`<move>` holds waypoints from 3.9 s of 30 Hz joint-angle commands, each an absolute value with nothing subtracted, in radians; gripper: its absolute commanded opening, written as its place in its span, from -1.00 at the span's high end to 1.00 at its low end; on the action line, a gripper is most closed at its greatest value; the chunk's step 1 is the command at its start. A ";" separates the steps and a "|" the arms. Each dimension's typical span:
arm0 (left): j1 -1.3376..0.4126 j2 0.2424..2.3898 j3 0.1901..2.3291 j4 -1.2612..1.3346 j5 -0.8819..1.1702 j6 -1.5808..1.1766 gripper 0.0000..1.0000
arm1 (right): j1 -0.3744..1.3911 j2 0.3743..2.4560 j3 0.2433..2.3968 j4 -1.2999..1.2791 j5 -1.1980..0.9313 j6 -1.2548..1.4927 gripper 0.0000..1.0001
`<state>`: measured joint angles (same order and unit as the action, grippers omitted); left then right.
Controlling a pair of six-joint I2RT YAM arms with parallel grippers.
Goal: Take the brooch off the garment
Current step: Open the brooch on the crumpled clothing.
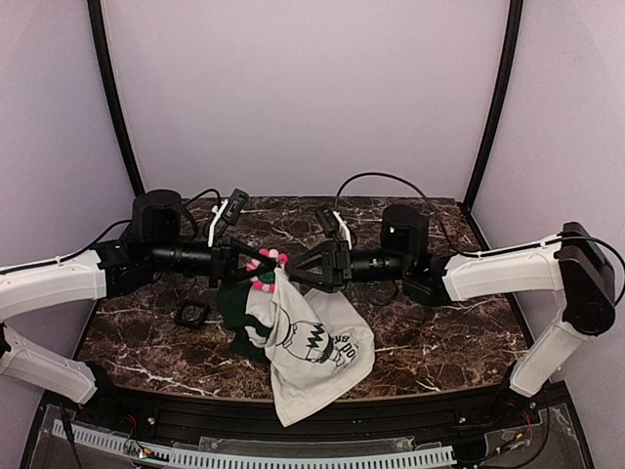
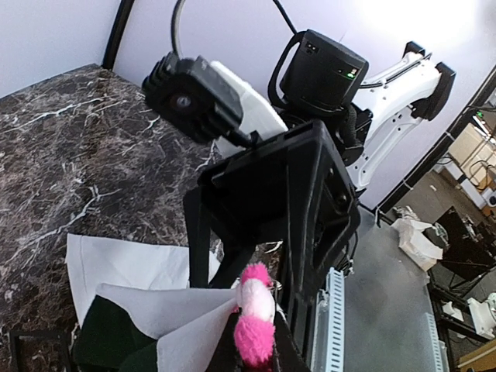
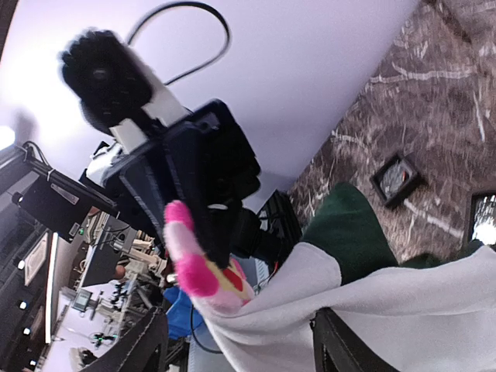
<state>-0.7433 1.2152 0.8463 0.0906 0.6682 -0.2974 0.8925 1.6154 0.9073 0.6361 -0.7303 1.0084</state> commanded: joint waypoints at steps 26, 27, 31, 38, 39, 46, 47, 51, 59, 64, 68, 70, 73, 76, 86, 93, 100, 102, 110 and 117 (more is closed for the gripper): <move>-0.712 1.199 0.811 0.370 0.992 -0.489 0.98 | 1.025 1.506 0.925 0.691 -0.567 0.686 0.28; -0.712 1.199 0.811 0.370 0.990 -0.489 0.98 | 1.027 1.508 0.925 0.692 -0.569 0.686 0.28; -0.712 1.201 0.813 0.368 0.985 -0.488 0.98 | 1.035 1.512 0.918 0.694 -0.565 0.691 0.33; -0.711 1.200 0.813 0.368 0.983 -0.489 0.98 | 1.043 1.527 0.915 0.712 -0.563 0.701 0.44; -0.712 1.200 0.813 0.368 0.983 -0.489 0.98 | 1.044 1.529 0.916 0.714 -0.562 0.703 0.46; -0.712 1.200 0.813 0.371 0.985 -0.491 0.98 | 1.045 1.532 0.907 0.732 -0.553 0.714 0.69; -0.711 1.200 0.812 0.371 0.985 -0.491 0.98 | 1.045 1.534 0.906 0.734 -0.552 0.716 0.74; -0.712 1.200 0.811 0.374 0.990 -0.490 0.98 | 1.045 1.534 0.901 0.730 -0.535 0.726 0.93; -0.723 1.193 0.836 0.235 0.965 -0.394 0.98 | 1.045 1.563 0.965 0.616 -0.477 0.746 1.00; -0.769 1.187 0.865 0.114 0.914 -0.284 0.99 | 1.038 1.587 1.009 0.509 -0.420 0.785 1.00; -0.777 1.175 0.861 0.115 0.901 -0.276 0.98 | 1.011 1.612 1.009 0.453 -0.377 0.872 1.00; -0.780 1.179 0.865 0.113 0.913 -0.276 0.98 | 0.992 1.624 0.988 0.463 -0.380 0.918 1.00; -0.800 1.183 0.867 0.104 0.926 -0.267 0.98 | 0.965 1.637 0.958 0.476 -0.384 0.966 1.00; -0.826 1.192 0.879 0.062 0.921 -0.244 0.98 | 0.948 1.647 0.953 0.477 -0.390 0.971 1.00; -0.871 1.229 0.885 0.091 0.968 -0.268 0.98 | 0.945 1.739 1.025 0.644 -0.529 0.919 1.00; -0.890 1.250 0.885 0.144 1.037 -0.318 0.99 | 0.944 1.785 1.096 0.619 -0.656 0.865 1.00; -0.904 1.278 0.885 0.206 1.116 -0.385 0.98 | 0.943 1.789 1.114 0.641 -0.754 0.818 0.89; -0.907 1.281 0.883 0.222 1.127 -0.399 0.98 | 0.943 1.789 1.119 0.652 -0.776 0.811 0.84; -0.911 1.305 0.880 0.252 1.119 -0.432 0.98 | 0.949 1.770 1.130 0.635 -0.712 0.781 0.61; -0.909 1.321 0.885 0.234 1.029 -0.443 0.98 | 0.956 1.719 1.073 0.685 -0.604 0.797 0.37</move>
<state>-0.7773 1.2762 0.8371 0.0963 1.0096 -0.4259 0.9195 1.7134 1.0397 0.5743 -1.0927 0.7742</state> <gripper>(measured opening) 0.086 0.286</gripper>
